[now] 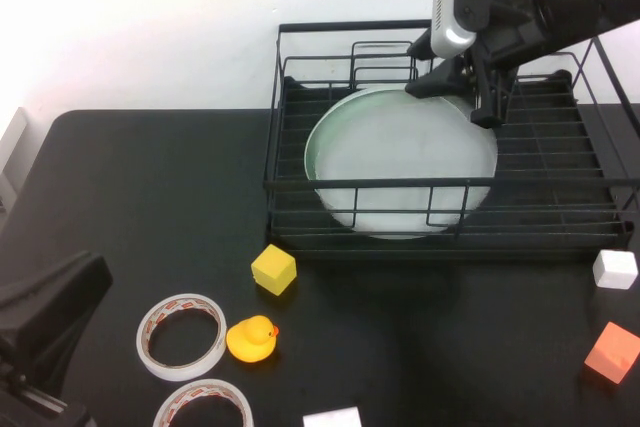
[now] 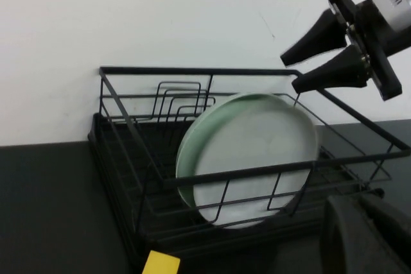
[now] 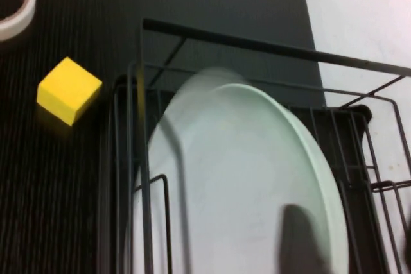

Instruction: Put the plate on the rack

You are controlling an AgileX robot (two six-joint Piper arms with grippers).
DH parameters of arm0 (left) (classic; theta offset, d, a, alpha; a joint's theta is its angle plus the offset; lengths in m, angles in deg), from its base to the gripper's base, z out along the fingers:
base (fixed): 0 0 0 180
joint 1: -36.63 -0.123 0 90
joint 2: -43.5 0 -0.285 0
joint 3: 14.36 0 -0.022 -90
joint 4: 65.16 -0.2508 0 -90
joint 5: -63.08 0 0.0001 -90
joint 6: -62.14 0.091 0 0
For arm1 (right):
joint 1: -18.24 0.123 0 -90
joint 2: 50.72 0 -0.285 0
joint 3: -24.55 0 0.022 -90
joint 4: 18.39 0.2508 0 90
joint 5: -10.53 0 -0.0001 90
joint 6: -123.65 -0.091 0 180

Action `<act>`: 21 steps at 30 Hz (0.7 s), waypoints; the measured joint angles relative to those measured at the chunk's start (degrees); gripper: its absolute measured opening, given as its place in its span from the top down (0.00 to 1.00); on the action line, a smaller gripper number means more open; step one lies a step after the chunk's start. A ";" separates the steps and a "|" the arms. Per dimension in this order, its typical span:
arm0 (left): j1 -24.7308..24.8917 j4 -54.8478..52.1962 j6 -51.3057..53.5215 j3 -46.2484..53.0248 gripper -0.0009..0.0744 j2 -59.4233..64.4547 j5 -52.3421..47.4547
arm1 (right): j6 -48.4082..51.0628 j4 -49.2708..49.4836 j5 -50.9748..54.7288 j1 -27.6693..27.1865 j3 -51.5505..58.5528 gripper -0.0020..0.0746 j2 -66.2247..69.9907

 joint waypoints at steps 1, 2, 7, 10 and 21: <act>0.00 0.22 0.02 0.00 0.99 0.00 0.00 | -0.27 0.03 -0.11 0.00 0.00 0.48 0.04; 0.00 0.52 0.12 0.00 0.99 0.00 0.00 | -0.98 0.03 -0.43 0.00 0.00 0.43 0.14; 0.00 1.15 0.72 0.00 0.99 0.00 0.00 | -3.72 1.01 -4.12 0.00 0.00 0.34 0.28; 0.00 1.15 0.93 0.00 0.99 0.00 0.00 | -5.18 1.50 -7.04 0.00 0.10 0.40 -0.98; 0.00 3.26 1.08 0.00 0.99 0.00 -0.04 | -27.03 2.51 -8.29 -3.07 0.25 0.95 -17.23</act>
